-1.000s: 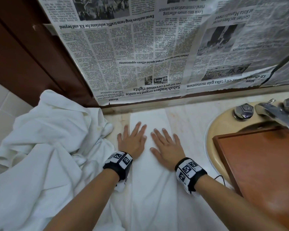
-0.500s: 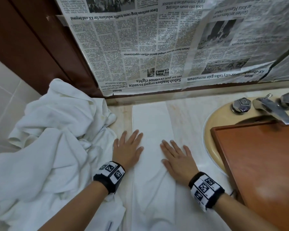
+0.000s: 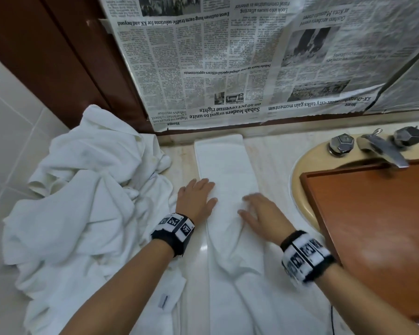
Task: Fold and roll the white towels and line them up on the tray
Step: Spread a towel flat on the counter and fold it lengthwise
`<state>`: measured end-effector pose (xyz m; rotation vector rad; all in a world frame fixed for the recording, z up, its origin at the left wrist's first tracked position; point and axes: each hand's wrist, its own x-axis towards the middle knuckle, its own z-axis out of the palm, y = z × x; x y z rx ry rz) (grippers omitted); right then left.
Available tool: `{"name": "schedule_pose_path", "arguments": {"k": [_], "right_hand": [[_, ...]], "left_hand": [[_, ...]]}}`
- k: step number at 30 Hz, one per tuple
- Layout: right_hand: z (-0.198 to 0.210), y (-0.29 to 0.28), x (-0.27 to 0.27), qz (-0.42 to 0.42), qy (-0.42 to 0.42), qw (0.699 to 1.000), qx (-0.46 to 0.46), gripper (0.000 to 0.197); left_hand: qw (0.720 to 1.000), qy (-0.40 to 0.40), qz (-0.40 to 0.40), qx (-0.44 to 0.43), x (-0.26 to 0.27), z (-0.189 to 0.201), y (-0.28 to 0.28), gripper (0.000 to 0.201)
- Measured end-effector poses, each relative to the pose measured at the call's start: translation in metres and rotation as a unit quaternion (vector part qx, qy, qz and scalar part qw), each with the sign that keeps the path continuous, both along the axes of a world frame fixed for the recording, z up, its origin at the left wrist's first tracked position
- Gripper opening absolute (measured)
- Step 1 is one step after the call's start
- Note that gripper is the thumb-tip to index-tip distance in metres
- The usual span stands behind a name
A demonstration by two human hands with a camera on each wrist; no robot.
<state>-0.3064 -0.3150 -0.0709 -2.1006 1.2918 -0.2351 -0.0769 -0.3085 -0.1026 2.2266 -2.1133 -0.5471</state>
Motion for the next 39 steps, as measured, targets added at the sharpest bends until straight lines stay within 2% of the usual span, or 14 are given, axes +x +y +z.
{"name": "schedule_pose_path", "arguments": {"k": [2, 4, 7, 9, 12, 14, 18, 21, 25, 28, 31, 34, 39], "right_hand": [[0.009, 0.049, -0.005, 0.012, -0.010, 0.999, 0.048, 0.040], [0.012, 0.089, -0.008, 0.041, 0.023, 0.994, 0.102, 0.054], [0.004, 0.124, -0.012, 0.077, 0.092, 0.989, 0.090, 0.073], [0.001, 0.132, -0.014, 0.072, 0.115, 0.989, 0.062, 0.065], [0.006, 0.137, -0.016, 0.048, 0.128, 0.989, 0.058, 0.034], [0.014, 0.141, -0.015, 0.038, 0.125, 0.989, 0.071, 0.020], [0.038, 0.155, -0.014, 0.043, 0.090, 0.991, 0.086, 0.019], [0.052, 0.178, -0.008, 0.089, 0.078, 0.990, 0.072, 0.015], [0.052, 0.215, 0.004, 0.128, 0.117, 0.984, 0.048, 0.019], [0.037, 0.232, 0.011, 0.109, 0.136, 0.981, 0.088, 0.024], [0.014, 0.248, 0.015, 0.120, 0.177, 0.969, 0.122, 0.042], [0.002, 0.266, 0.018, 0.117, 0.166, 0.967, 0.152, 0.054], [-0.007, 0.286, 0.022, 0.107, 0.139, 0.971, 0.160, 0.042]], "left_hand": [[1.000, 0.013, -0.027, -0.005, 0.004, -0.006, 0.015, 0.055], [0.999, 0.036, -0.034, -0.007, 0.005, -0.009, 0.023, 0.053], [0.997, 0.042, -0.053, -0.025, 0.000, -0.005, 0.032, 0.048], [0.997, 0.036, -0.061, -0.024, -0.005, -0.004, 0.040, 0.045], [0.998, 0.056, -0.040, 0.016, -0.006, -0.008, 0.051, 0.052], [0.997, 0.056, -0.025, 0.037, -0.007, -0.009, 0.055, 0.057], [0.998, 0.047, 0.007, 0.047, -0.011, -0.002, 0.056, 0.058], [0.997, 0.035, 0.034, 0.065, -0.015, -0.001, 0.056, 0.059], [0.995, 0.030, 0.056, 0.071, -0.021, -0.002, 0.060, 0.058], [0.995, 0.036, 0.072, 0.055, -0.022, -0.003, 0.065, 0.057], [0.996, 0.038, 0.074, 0.042, -0.022, -0.005, 0.068, 0.055], [0.996, 0.038, 0.074, 0.032, -0.021, -0.008, 0.068, 0.054], [0.997, 0.043, 0.070, 0.009, -0.020, -0.012, 0.074, 0.054]]}}
